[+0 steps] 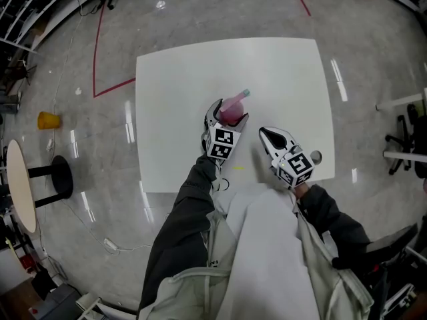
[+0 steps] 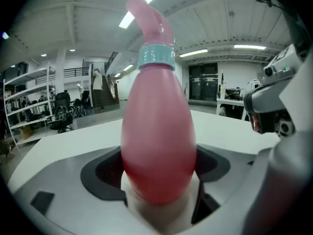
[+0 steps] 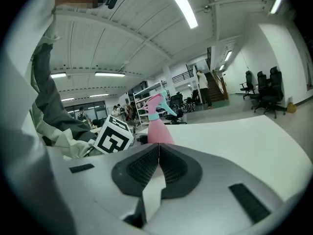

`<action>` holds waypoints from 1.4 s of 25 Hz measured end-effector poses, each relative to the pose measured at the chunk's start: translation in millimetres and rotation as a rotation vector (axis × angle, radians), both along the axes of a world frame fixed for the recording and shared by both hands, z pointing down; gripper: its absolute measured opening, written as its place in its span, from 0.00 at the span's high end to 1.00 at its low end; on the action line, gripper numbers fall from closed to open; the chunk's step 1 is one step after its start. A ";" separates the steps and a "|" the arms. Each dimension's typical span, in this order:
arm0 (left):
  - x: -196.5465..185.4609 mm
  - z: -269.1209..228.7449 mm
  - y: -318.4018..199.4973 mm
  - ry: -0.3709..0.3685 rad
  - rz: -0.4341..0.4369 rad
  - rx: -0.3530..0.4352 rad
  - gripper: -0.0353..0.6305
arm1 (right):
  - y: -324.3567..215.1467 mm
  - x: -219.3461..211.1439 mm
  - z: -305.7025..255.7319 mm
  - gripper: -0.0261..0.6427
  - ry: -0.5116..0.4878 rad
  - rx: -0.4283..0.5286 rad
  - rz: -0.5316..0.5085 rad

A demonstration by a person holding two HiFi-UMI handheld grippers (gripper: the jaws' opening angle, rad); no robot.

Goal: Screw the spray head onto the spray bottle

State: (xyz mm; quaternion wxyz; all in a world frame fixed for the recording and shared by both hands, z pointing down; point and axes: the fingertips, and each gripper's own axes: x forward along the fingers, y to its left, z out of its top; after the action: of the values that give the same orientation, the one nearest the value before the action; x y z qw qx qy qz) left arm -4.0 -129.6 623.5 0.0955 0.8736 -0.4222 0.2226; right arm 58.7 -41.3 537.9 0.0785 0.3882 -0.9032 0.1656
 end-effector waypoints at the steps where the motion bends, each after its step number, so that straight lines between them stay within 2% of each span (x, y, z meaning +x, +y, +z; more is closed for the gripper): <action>1: 0.5 -0.4 1.1 -0.003 0.006 0.001 0.32 | -1.6 2.0 -5.0 0.97 0.004 0.024 0.013; 3: 3.0 -2.3 9.6 -0.011 0.044 0.013 0.32 | -5.6 5.4 -19.1 0.97 0.017 0.087 0.029; 6: 13.8 -17.1 39.8 0.008 0.158 0.032 0.32 | -8.0 11.8 -55.9 0.97 0.024 0.211 0.009; 8: 21.4 -39.6 61.4 0.051 0.235 0.038 0.32 | -5.0 18.2 -83.5 0.97 -0.029 0.262 -0.037; 9: 24.1 -50.6 71.2 0.069 0.273 0.037 0.32 | -2.1 20.2 -95.4 0.96 -0.083 0.257 -0.076; 10: 25.9 -58.9 80.3 0.080 0.312 0.032 0.32 | 1.2 20.3 -104.9 0.89 -0.139 0.233 -0.123; 11: 26.8 -64.0 88.9 0.083 0.354 0.026 0.32 | 4.6 17.9 -112.0 0.66 -0.175 0.203 -0.178; 12: 26.7 -66.3 97.1 0.082 0.396 0.020 0.32 | 8.6 12.6 -117.5 0.51 -0.178 0.183 -0.238; 15: 22.3 -68.9 118.1 0.058 0.508 -0.002 0.32 | 27.2 -18.6 -128.0 0.51 -0.057 0.193 -0.427; 17: 21.5 -70.7 126.1 0.041 0.538 -0.014 0.32 | 37.5 -42.9 -131.1 0.51 0.021 0.225 -0.522; 19: 25.9 -71.1 126.5 0.030 0.522 -0.016 0.32 | 39.9 -57.2 -132.7 0.51 0.097 0.294 -0.562; 20: 28.4 -70.8 124.1 0.026 0.497 -0.017 0.32 | 39.3 -58.8 -132.1 0.57 0.148 0.333 -0.562; 21: 29.9 -70.4 120.6 0.024 0.464 -0.018 0.32 | 38.3 -57.8 -131.5 0.78 0.192 0.362 -0.551; 22: 30.0 -70.0 116.7 0.022 0.429 -0.017 0.32 | 37.0 -56.0 -131.9 0.84 0.208 0.374 -0.526; 26: 20.2 -66.6 109.5 0.013 0.330 -0.035 0.32 | 26.3 -56.5 -133.0 0.87 0.071 0.267 -0.352; 28: 15.2 -63.1 103.5 -0.008 0.251 -0.064 0.32 | 19.7 -58.9 -128.0 0.87 0.067 0.221 -0.270; 31: 13.1 -63.6 91.3 -0.077 0.091 -0.082 0.32 | 8.3 -53.3 -127.8 0.88 0.048 0.158 -0.087; 32: 16.4 -66.7 89.7 -0.073 0.061 -0.084 0.32 | 7.0 -51.2 -131.7 0.88 0.027 0.152 -0.046; 33: 20.7 -70.6 89.2 -0.054 0.047 -0.084 0.32 | 8.6 -50.3 -137.1 0.87 0.011 0.157 -0.035; 35: 26.1 -76.6 89.4 -0.010 0.045 -0.077 0.32 | 19.3 -50.3 -153.0 0.86 -0.028 0.191 -0.087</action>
State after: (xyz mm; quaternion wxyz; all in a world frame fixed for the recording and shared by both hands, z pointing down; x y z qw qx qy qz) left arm 22.0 -40.2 546.8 0.1220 0.8774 -0.3938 0.2452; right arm 8.3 -22.0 384.9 0.0354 0.3522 -0.9318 0.0805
